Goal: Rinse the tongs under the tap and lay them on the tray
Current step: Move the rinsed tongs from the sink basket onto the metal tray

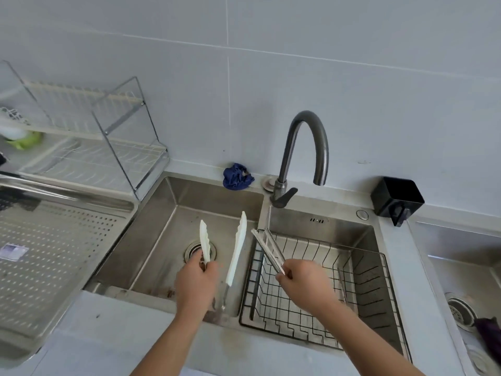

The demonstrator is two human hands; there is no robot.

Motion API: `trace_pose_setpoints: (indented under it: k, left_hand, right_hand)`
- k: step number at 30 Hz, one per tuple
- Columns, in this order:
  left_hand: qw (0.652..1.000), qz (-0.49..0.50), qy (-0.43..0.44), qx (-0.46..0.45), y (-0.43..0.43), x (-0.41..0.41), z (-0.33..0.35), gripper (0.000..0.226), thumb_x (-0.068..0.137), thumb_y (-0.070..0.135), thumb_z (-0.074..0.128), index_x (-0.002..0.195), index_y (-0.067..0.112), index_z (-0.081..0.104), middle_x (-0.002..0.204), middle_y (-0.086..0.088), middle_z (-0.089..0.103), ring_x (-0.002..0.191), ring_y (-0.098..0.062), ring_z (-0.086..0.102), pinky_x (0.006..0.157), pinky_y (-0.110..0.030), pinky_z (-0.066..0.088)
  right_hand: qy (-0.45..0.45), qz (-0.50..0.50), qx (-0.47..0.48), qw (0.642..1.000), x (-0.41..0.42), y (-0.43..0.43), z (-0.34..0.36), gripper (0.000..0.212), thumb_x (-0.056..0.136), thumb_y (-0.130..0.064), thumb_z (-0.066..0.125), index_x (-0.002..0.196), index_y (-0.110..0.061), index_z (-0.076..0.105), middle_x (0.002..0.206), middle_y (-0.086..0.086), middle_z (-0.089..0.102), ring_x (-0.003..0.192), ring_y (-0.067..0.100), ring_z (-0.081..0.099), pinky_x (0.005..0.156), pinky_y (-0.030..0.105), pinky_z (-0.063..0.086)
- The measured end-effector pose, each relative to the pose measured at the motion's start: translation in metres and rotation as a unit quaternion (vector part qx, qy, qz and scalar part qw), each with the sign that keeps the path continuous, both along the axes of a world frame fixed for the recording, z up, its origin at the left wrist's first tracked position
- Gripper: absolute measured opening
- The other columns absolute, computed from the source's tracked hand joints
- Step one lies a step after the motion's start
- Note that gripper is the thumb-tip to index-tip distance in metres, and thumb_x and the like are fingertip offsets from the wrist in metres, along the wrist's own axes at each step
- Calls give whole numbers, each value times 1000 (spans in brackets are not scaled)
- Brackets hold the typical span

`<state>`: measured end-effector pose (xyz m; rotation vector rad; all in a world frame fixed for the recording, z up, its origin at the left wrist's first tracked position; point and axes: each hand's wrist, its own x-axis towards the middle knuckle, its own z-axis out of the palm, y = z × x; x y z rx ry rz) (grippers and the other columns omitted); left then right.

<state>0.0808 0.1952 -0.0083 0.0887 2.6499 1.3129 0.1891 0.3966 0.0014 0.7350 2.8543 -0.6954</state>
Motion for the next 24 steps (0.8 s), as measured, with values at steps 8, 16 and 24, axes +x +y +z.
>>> trace_pose_setpoints:
  k: [8,16,24]
  left_hand:
    - [998,41,40,8,-156,-56,22,11,95,14,54,87,20,59,60,-3,59,51,-19,54,52,-36,46]
    - [987,159,35,-10,-296,-100,26,9,94,16,57,90,12,64,64,-6,64,59,-24,59,55,-33,41]
    - [975,217,10,-43,-352,-132,6,14,93,15,55,81,9,58,62,-8,60,59,-24,56,57,-35,40]
  right_hand:
    - [42,68,26,996,-76,-126,31,42,93,-33,59,59,-24,37,58,-6,46,62,20,51,54,31,38]
    - [25,160,16,987,-162,-255,47,35,91,-30,56,62,-20,39,62,-2,51,65,24,52,52,31,34]
    - [15,259,28,965,-232,-312,50,25,92,-27,53,72,-12,53,67,2,54,66,24,53,56,32,41]
